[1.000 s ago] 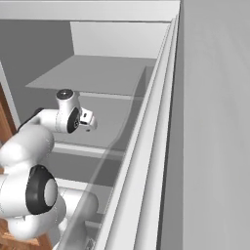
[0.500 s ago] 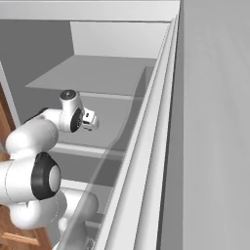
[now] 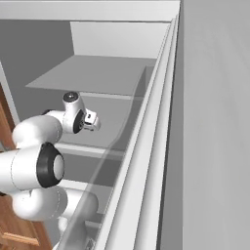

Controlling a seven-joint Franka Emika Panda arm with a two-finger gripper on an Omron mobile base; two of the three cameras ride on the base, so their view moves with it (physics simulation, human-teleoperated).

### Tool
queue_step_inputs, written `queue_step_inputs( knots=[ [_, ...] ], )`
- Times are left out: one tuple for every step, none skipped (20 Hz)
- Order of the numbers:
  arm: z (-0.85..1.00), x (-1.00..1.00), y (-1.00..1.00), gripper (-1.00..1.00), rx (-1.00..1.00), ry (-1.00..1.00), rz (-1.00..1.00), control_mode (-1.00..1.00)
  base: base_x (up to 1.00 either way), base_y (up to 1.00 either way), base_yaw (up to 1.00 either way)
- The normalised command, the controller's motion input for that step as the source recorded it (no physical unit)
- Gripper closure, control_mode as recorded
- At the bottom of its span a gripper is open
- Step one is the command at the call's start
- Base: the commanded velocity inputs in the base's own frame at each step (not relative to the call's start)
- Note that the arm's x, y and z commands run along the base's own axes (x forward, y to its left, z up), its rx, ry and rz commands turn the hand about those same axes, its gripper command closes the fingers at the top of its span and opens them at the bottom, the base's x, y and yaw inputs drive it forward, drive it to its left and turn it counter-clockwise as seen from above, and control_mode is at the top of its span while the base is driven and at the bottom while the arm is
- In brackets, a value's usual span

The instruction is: Open the fridge, remove the kiwi, onion, and shrimp, and place them on any counter.

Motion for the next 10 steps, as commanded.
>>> queue_step_inputs(
  knots=[
    [-0.04,0.18,0.00,-1.00,0.00,0.00,0.00,-1.00,0.00,0.00,0.00],
    [-0.04,0.19,0.00,-1.00,0.00,0.00,0.00,-1.00,0.00,0.00,0.00],
    [-0.03,0.19,0.00,-1.00,0.00,0.00,0.00,-1.00,0.00,0.00,0.00],
    [0.00,0.19,0.00,-1.00,0.00,0.00,0.00,-1.00,0.00,0.00,0.00],
    [-0.01,0.16,0.00,-1.00,0.00,0.00,0.00,-1.00,0.00,0.00,0.00],
    [0.00,0.18,0.00,-1.00,0.00,0.00,0.00,-1.00,0.00,0.00,0.00],
    [0.00,0.18,0.00,-1.00,0.00,0.00,0.00,-1.00,0.00,0.00,0.00],
    [0.00,0.18,0.00,-1.00,0.00,0.00,0.00,-1.00,0.00,0.00,0.00],
    [0.00,0.19,0.00,-1.00,0.00,0.00,0.00,-1.00,0.00,0.00,0.00],
    [0.00,0.18,0.00,-1.00,0.00,0.00,0.00,-1.00,0.00,0.00,0.00]
  ],
)
